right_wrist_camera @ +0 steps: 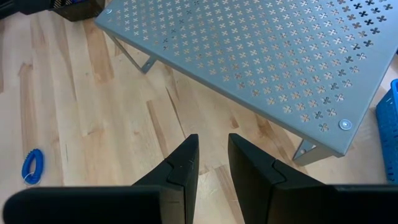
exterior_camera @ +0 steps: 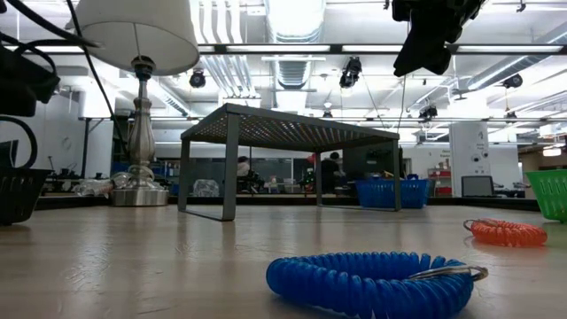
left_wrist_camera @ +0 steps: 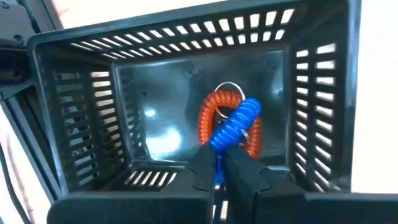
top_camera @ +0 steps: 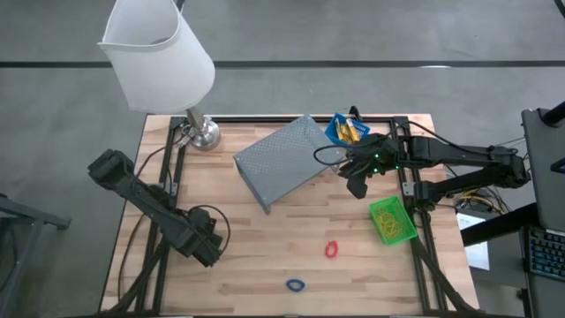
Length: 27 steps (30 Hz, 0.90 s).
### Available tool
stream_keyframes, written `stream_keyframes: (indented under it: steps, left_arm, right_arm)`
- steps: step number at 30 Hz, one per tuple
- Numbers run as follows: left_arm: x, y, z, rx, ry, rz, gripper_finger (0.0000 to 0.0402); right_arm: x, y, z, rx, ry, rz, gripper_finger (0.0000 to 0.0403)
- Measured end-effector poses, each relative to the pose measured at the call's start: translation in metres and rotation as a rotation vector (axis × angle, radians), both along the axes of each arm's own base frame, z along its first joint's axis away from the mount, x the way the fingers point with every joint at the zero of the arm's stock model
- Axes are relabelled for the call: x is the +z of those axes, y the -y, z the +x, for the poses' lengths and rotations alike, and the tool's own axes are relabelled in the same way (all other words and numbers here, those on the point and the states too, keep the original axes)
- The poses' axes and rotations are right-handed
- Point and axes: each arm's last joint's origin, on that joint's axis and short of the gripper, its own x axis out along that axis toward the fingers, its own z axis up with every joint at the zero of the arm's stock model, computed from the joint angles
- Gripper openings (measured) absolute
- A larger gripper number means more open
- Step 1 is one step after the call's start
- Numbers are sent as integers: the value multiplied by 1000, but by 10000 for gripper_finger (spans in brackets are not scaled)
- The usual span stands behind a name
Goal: Pick & Place Office Desk Supplies
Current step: Put the blue spring keychain into the black basket
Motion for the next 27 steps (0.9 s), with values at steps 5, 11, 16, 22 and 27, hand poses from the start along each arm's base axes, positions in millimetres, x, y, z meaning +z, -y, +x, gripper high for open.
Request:
stream_keyframes:
  steps: [5, 11, 16, 22, 27]
  left_arm:
    - [0, 0, 1, 0, 5, -4, 24]
    - [0, 1, 1, 0, 11, -8, 36]
    - [1, 0, 2, -5, 33, 3, 68]
    - [8, -2, 0, -9, 73, -2, 107]
    - [16, -5, -2, -9, 111, -6, 128]
  right_arm:
    - [0, 0, 0, 0, 0, 0, 84]
    - [0, 0, 0, 0, -1, 0, 84]
    - [0, 0, 0, 0, 0, 0, 84]
    - [0, 0, 0, 0, 0, 0, 84]
    - [0, 0, 0, 0, 0, 0, 84]
